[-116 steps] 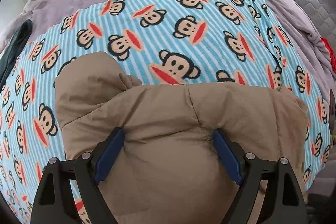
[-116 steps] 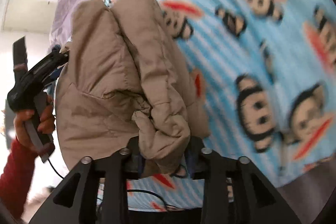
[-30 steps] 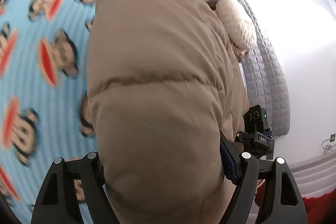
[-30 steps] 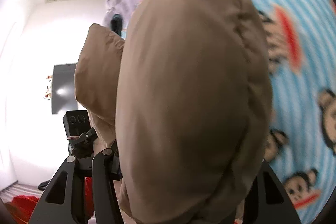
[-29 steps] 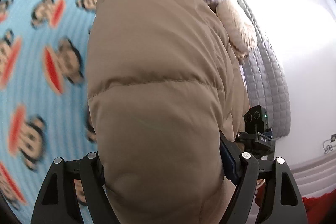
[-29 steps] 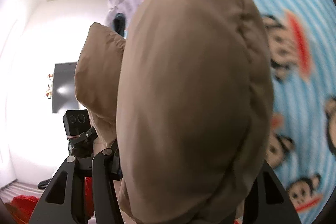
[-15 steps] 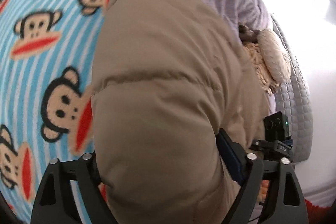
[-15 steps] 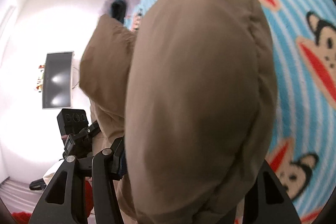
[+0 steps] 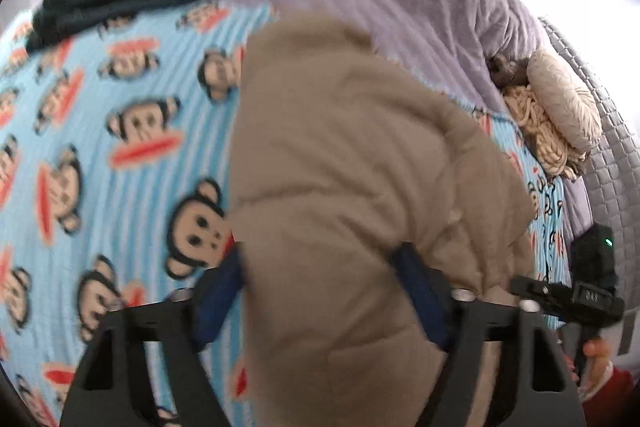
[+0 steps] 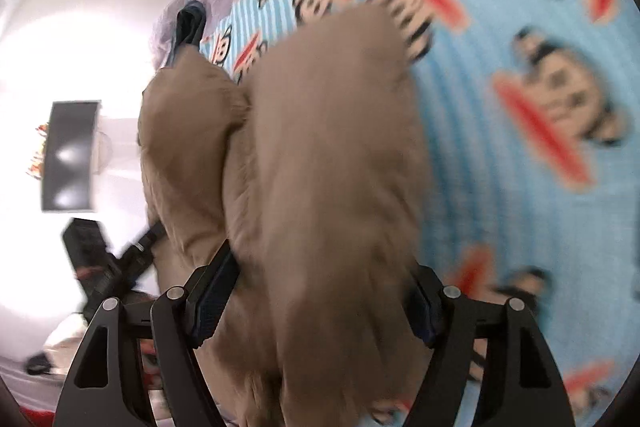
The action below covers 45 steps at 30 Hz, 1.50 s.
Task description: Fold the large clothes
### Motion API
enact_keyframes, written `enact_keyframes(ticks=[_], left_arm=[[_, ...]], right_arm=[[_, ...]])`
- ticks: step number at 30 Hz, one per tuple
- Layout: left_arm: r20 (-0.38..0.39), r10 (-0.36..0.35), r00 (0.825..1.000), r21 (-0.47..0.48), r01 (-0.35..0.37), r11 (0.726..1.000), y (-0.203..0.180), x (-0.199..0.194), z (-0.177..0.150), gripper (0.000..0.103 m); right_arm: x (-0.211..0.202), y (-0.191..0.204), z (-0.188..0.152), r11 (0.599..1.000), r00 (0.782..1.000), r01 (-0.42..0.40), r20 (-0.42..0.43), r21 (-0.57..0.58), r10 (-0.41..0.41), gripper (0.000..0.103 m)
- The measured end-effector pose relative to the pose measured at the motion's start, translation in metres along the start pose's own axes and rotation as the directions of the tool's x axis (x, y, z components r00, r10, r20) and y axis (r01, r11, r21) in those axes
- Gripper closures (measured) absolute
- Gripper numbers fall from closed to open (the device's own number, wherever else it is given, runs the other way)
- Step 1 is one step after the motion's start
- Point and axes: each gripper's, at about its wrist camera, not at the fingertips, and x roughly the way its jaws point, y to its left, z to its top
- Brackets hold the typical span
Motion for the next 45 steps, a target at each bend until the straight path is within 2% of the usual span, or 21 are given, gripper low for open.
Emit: enact_keyframes(ticks=[1, 3, 5, 8, 10, 11, 13, 14, 18, 19, 23, 27, 34, 41, 45], left_arm=[[0.010, -0.004, 1.000, 0.007, 0.004, 1.000, -0.005, -0.006, 0.005, 0.043], [0.030, -0.033, 0.999, 0.039, 0.032, 0.999, -0.018, -0.015, 0.015, 0.047], [0.045, -0.061, 0.997, 0.096, 0.057, 0.994, -0.045, -0.016, 0.027, 0.047], [0.049, -0.064, 0.997, 0.194, 0.054, 0.980, -0.075, -0.008, 0.037, 0.047], [0.010, -0.057, 0.998, 0.250, 0.053, 0.967, -0.108, 0.022, 0.040, 0.047], [-0.007, -0.050, 0.999, 0.255, 0.051, 0.966, -0.116, 0.032, 0.040, 0.047], [-0.049, -0.002, 0.999, 0.281, 0.016, 0.960, -0.137, 0.064, 0.038, 0.047], [-0.055, 0.019, 0.998, 0.305, -0.002, 0.952, -0.144, 0.074, 0.035, 0.047], [-0.061, 0.075, 0.995, 0.375, -0.046, 0.926, -0.165, 0.096, 0.022, 0.047], [-0.062, 0.079, 0.995, 0.383, -0.049, 0.922, -0.169, 0.099, 0.019, 0.047], [-0.045, 0.117, 0.992, 0.424, -0.088, 0.901, -0.179, 0.108, 0.006, 0.047], [-0.032, 0.133, 0.991, 0.446, -0.105, 0.889, -0.181, 0.107, 0.000, 0.047], [-0.038, 0.138, 0.990, 0.436, -0.108, 0.894, -0.180, 0.099, -0.001, 0.047], [-0.027, 0.145, 0.989, 0.421, -0.120, 0.899, -0.175, 0.051, -0.009, 0.047], [-0.015, 0.140, 0.990, 0.392, -0.123, 0.912, -0.161, 0.013, -0.024, 0.047]], right_arm=[[-0.012, 0.004, -0.003, 0.999, 0.999, 0.027, 0.030, -0.018, -0.026, 0.032], [-0.041, 0.006, -0.010, 0.996, 0.993, 0.070, 0.101, -0.058, -0.064, 0.071], [-0.065, 0.020, -0.020, 0.991, 0.985, 0.085, 0.156, -0.100, -0.069, 0.081], [-0.082, 0.036, -0.038, 0.985, 0.984, 0.040, 0.179, -0.167, -0.009, 0.082], [-0.063, 0.055, -0.056, 0.976, 0.986, 0.036, 0.167, -0.213, 0.000, 0.082], [-0.068, 0.054, -0.074, 0.971, 0.988, 0.037, 0.157, -0.235, 0.000, 0.082], [-0.049, 0.064, -0.090, 0.960, 0.991, 0.081, 0.124, -0.267, -0.049, 0.082], [-0.036, 0.064, -0.095, 0.956, 0.989, 0.126, 0.104, -0.267, -0.101, 0.082], [-0.007, 0.034, -0.114, 0.943, 0.967, 0.254, 0.078, -0.215, -0.242, 0.082], [-0.003, 0.023, -0.115, 0.949, 0.967, 0.255, 0.073, -0.187, -0.245, 0.084], [0.006, -0.011, -0.123, 0.981, 0.982, 0.176, 0.084, -0.076, -0.170, 0.085], [0.011, -0.012, -0.129, 0.976, 0.977, 0.199, 0.099, -0.094, -0.189, 0.085], [0.009, -0.010, -0.132, 0.978, 0.977, 0.196, 0.102, -0.070, -0.188, 0.085], [0.023, -0.014, -0.128, 0.975, 0.973, 0.215, 0.103, -0.062, -0.208, 0.085], [0.024, -0.011, -0.127, 0.972, 0.970, 0.228, 0.097, -0.054, -0.222, 0.084]])
